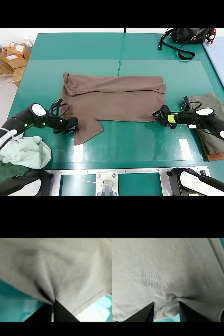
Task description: Fold the shirts.
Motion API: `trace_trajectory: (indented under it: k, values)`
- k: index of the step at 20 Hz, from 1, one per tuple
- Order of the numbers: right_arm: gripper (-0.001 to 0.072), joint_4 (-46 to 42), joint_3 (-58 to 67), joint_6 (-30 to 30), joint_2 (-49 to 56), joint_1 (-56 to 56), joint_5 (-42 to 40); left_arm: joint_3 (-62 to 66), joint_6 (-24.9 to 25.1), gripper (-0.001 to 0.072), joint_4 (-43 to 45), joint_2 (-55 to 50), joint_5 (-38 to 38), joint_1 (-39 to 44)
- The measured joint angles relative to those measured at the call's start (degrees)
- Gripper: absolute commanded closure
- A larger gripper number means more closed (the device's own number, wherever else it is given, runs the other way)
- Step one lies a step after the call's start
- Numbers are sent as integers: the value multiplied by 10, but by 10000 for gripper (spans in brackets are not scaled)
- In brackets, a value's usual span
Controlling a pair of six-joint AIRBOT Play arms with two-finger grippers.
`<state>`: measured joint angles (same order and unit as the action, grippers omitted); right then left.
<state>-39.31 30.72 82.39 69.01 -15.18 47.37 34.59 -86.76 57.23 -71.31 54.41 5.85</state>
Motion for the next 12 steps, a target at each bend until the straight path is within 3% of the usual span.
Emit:
trace_trajectory:
  k: [6,12]
  values:
    - [345,-59,48,0,3,-35,107,68,23,679,60,-8,74,6]
    - [275,-133,75,9,-14,-94,214,92,27,679,68,-7,123,7]
